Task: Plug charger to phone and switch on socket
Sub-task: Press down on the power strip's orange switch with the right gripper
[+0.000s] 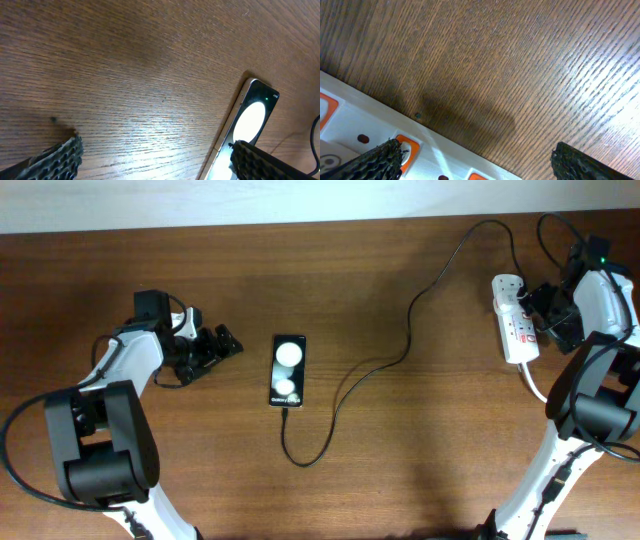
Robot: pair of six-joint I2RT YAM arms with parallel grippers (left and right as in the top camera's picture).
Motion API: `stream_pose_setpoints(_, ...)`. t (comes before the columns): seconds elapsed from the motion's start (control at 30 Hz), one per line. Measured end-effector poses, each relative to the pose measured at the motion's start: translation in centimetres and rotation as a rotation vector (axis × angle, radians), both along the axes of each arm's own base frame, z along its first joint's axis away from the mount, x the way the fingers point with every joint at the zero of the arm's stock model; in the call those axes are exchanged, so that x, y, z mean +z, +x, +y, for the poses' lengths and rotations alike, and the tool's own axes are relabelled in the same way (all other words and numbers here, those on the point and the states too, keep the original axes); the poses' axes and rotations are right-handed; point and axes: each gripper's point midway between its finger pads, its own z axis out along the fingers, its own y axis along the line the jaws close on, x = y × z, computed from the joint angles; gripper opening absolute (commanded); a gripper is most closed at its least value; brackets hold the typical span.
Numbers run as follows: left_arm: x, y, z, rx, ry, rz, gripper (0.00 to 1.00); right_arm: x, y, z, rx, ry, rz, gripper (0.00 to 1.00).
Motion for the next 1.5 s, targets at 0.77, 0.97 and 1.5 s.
stream_pose_setpoints(0.77,0.0,0.0,0.0,0.000,0.000,0.000,0.99,-0.8,-3.3,5.3,0.298,0.156,0.166,0.99)
stream_pose_setpoints(0.97,0.0,0.0,0.0,0.000,0.000,0.000,0.99,-0.7,-1.6,4.5,0.410,0.104,0.116,0.99)
stream_pose_setpoints(1.5,0.0,0.0,0.0,0.000,0.000,0.000,0.99,-0.7,-1.3,4.4,0.424,0.097,0.108,0.99)
